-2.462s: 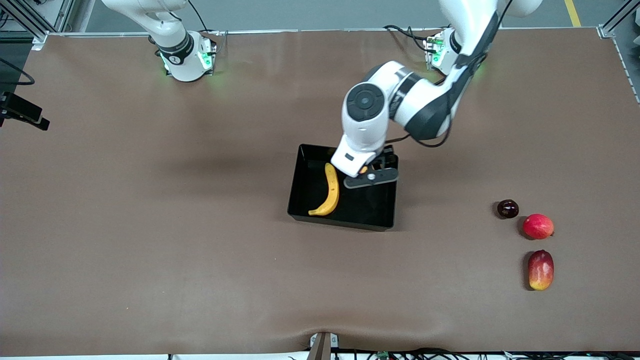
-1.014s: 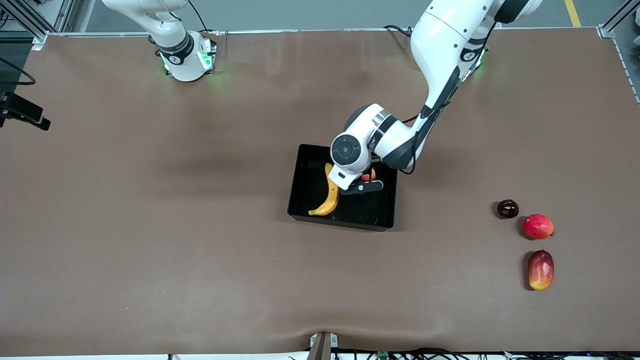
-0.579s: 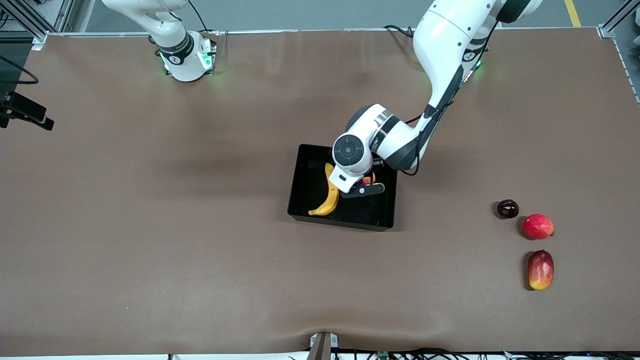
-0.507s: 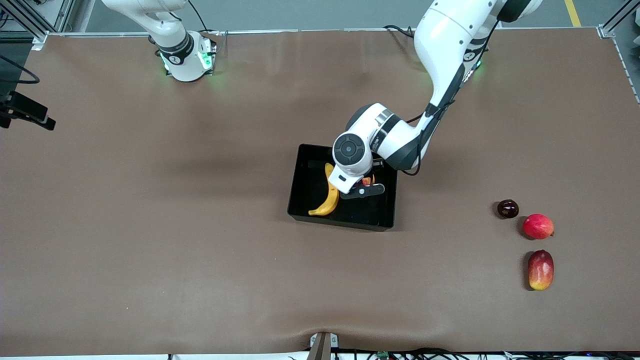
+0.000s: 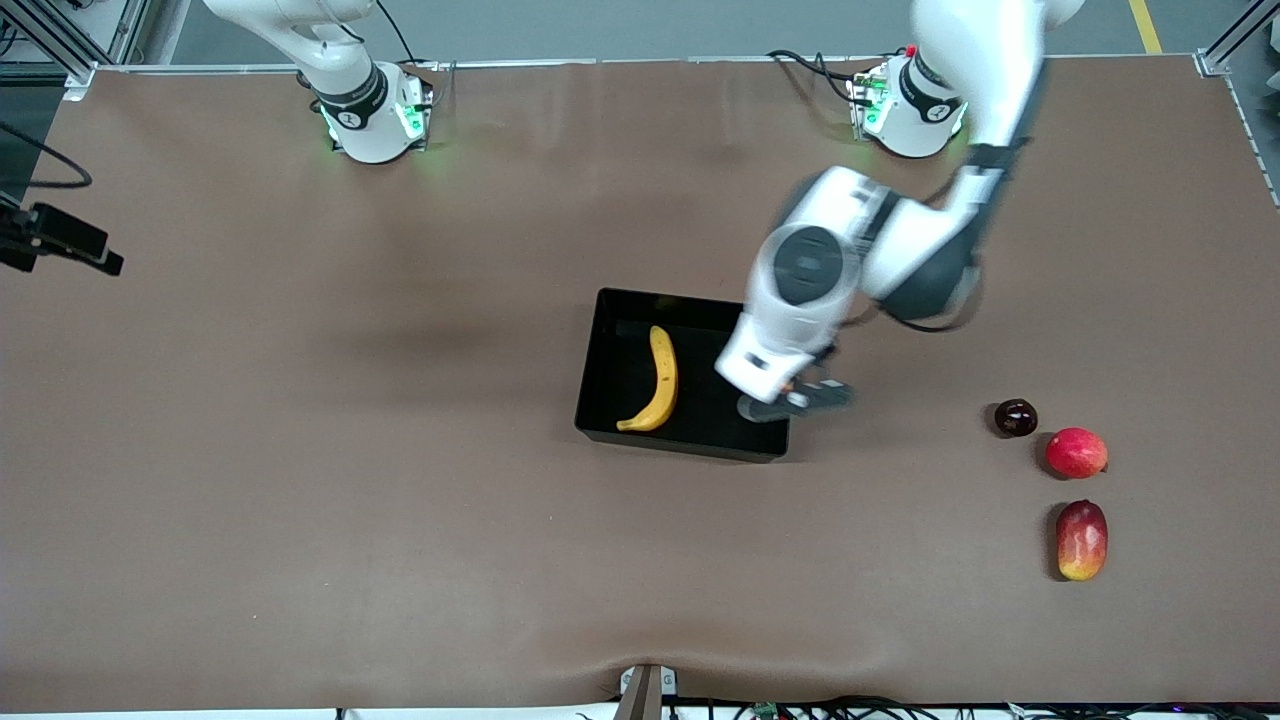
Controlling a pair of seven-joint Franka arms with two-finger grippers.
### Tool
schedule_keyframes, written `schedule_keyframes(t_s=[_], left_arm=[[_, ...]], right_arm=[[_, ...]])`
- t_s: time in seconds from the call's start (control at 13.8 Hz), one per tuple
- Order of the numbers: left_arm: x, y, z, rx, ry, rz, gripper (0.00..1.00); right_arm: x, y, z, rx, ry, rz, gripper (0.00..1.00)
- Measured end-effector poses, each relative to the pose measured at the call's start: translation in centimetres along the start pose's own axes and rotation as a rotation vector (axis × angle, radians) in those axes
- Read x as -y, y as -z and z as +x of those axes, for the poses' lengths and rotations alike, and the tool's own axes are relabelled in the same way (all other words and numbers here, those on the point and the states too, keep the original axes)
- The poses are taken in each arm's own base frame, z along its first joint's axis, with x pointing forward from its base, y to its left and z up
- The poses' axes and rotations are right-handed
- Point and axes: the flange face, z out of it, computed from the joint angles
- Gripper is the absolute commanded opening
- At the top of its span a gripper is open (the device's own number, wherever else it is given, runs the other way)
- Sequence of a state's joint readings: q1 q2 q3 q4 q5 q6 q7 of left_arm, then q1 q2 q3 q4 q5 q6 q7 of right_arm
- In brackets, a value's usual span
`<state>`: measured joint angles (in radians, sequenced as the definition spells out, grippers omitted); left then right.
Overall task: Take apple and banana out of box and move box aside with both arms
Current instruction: 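Lift the apple out and carry it beside the mango and pomegranate, then release the apple with the left gripper while the right gripper approaches the box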
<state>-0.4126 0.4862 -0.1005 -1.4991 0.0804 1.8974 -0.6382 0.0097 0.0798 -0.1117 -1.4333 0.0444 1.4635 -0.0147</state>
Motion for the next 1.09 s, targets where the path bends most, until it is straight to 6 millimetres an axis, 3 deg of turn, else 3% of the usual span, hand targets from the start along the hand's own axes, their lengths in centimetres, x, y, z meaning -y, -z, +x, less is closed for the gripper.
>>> schedule_keyframes(t_s=[0.22, 0.43, 0.94, 1.09], left_arm=[[10.1, -0.3, 5.6, 0.008, -0.068, -0.009, 0.00], [18.3, -2.5, 9.1, 0.032, -0.106, -0.017, 0.00], [27.5, -12.3, 14.0, -0.012, -0.074, 0.083, 0.00], [28.9, -14.8, 14.7, -0.027, -0.069, 0.091, 0.00]], right_arm=[[-0.1, -0.8, 1.8, -0.061, -0.004, -0.004, 1.00], [0.0, -1.6, 2.4, -0.052, -0.003, -0.004, 1.00], [0.4, -3.8, 3.6, -0.019, 0.003, -0.005, 1.00], [0.5, -4.1, 3.7, -0.010, 0.005, -0.005, 1.00]])
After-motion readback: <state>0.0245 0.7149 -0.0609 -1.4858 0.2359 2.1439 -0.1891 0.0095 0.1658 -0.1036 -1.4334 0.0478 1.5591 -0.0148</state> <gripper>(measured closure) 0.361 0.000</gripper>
